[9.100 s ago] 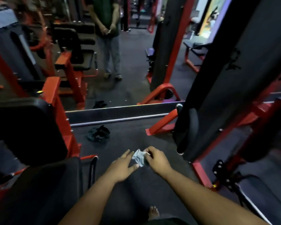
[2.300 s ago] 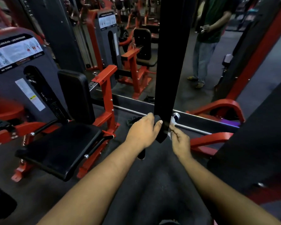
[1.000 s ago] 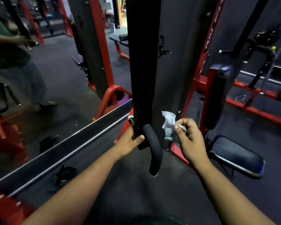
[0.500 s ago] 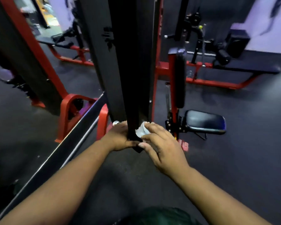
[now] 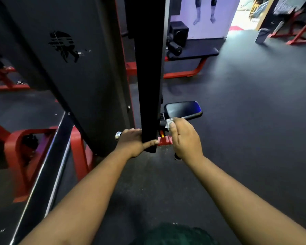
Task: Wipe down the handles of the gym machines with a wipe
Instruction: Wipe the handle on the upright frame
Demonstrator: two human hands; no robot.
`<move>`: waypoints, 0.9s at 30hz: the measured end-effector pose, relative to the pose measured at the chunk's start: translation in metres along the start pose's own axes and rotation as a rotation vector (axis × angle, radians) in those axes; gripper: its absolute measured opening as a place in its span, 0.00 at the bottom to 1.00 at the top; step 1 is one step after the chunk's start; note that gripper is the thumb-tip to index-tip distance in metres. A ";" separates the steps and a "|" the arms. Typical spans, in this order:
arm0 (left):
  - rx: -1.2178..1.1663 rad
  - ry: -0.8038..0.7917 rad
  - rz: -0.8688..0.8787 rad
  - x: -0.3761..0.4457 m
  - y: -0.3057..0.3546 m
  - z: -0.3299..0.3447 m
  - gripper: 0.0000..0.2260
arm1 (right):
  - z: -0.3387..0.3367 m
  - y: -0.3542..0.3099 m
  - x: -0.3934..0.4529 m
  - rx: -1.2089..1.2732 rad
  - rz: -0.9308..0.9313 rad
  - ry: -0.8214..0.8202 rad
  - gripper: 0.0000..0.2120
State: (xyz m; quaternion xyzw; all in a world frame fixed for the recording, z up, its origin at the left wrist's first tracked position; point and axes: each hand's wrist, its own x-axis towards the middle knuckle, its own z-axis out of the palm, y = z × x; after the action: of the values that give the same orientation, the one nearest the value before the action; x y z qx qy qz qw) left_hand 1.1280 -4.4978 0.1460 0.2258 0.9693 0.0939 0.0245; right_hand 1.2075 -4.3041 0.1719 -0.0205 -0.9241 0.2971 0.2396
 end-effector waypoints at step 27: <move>-0.056 -0.121 0.021 0.011 -0.008 0.001 0.40 | -0.002 -0.008 0.008 -0.117 -0.100 0.005 0.13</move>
State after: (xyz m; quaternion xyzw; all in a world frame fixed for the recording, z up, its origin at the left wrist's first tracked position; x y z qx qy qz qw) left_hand 1.1149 -4.5003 0.1434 0.2405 0.9606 0.1074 0.0885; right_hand 1.2019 -4.3079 0.1813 0.0108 -0.9392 0.2303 0.2545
